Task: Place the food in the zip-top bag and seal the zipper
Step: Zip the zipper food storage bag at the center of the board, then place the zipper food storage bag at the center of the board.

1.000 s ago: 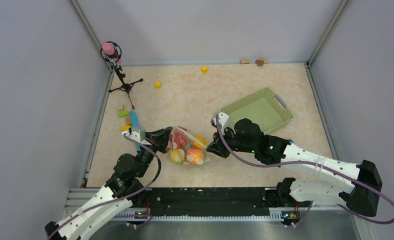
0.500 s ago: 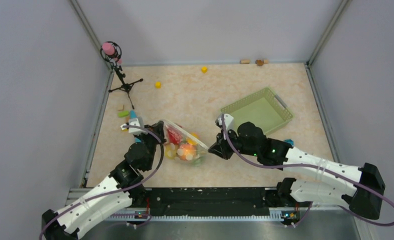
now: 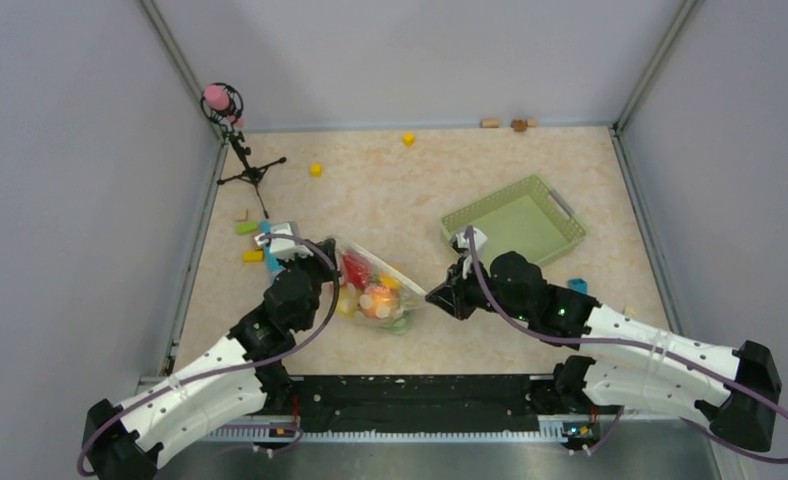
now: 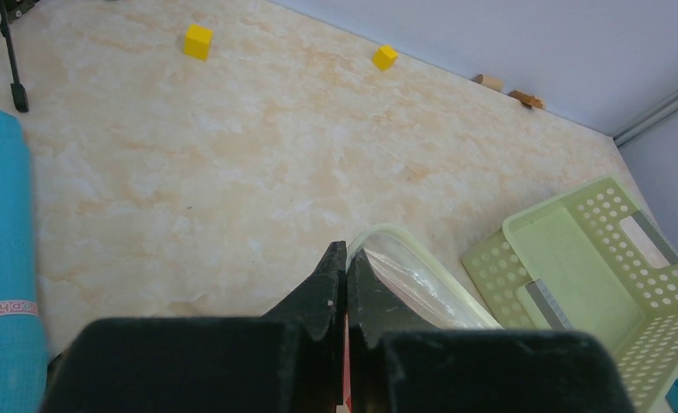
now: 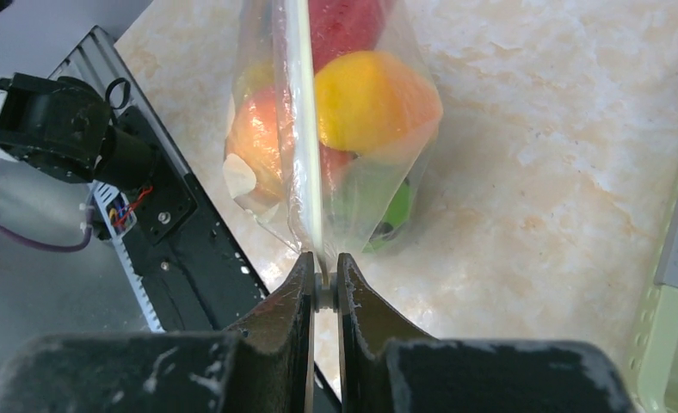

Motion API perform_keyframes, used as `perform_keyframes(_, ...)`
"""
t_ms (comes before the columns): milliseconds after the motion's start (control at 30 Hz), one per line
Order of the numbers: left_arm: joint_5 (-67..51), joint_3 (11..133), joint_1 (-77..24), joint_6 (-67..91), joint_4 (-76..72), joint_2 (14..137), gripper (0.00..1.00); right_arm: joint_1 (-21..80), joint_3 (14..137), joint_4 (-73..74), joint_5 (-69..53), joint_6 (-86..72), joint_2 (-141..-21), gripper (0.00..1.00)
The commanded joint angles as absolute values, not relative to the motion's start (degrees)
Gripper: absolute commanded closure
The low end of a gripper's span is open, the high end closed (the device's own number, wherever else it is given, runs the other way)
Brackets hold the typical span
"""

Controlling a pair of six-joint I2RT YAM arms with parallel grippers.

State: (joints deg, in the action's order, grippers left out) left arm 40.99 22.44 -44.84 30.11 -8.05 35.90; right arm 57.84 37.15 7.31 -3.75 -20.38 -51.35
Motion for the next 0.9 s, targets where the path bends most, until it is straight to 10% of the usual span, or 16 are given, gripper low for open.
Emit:
perform_keyframes(0, 44.34, 28.52, -42.19, 27.96, -6.07, 39.34, 1.0, 57.42, 35.38, 12.49, 3.02, -25.35, -49.97, 1.0)
perform_keyframes(100, 39.9, 31.47, -42.19, 28.01, -2.07, 41.12, 0.67, 57.41, 35.16, 11.78, 7.62, -26.95, -49.48, 0.73)
perform_keyframes(200, 38.17, 33.31, -42.19, 28.23, 0.65, 41.11, 0.05, 57.46, 35.67, 11.9, 11.78, -28.65, -48.03, 0.49)
perform_keyframes(467, 39.08, 34.32, -42.19, 31.47, 7.07, 34.85, 0.02, 57.46, 35.45, 17.2, 23.62, -36.06, -41.24, 0.02)
perform_keyframes(867, 48.98, 38.74, -42.19, 46.36, 28.31, 22.02, 0.02, 57.41, 29.62, 28.48, 36.86, -47.04, -22.91, 0.01)
